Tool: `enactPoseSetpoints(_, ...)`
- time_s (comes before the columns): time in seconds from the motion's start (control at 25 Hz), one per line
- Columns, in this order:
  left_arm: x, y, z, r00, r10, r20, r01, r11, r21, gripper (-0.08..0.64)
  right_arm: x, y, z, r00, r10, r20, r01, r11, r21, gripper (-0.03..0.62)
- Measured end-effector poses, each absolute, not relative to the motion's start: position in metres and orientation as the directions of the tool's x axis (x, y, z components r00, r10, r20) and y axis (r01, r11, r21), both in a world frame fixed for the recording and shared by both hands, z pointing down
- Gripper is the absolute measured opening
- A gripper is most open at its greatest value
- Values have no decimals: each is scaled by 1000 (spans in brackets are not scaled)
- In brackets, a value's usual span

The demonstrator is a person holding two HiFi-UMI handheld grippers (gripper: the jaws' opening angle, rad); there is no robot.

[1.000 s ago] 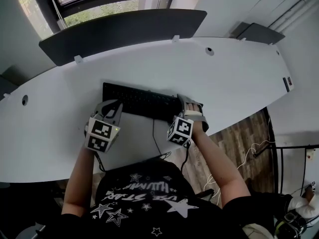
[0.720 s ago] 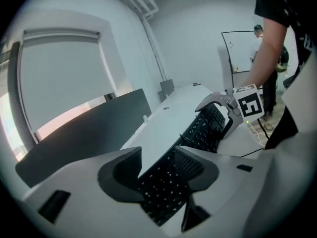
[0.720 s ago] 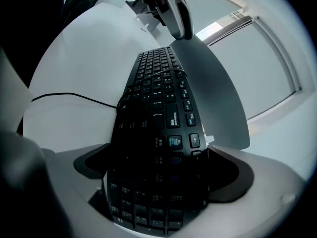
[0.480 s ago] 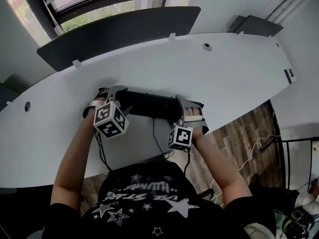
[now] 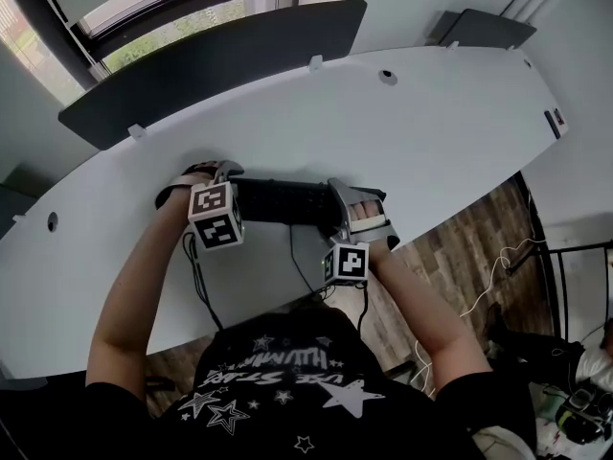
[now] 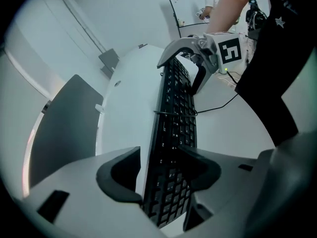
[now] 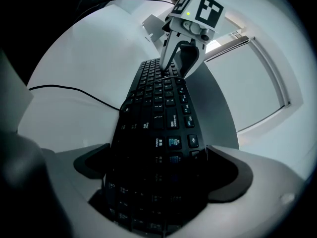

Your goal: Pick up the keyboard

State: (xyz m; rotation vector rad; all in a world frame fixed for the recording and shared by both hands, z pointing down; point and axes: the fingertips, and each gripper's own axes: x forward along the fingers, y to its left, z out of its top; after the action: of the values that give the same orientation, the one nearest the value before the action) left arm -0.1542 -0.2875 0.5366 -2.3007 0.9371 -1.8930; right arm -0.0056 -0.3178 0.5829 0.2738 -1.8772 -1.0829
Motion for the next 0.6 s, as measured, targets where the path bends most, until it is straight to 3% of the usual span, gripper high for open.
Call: enactPoseSetpoints(0.6,-145,-280,541,68,-172,983,-355,-925,-138,225,-6,-310,577,-602,-589,539,238,512,825,578)
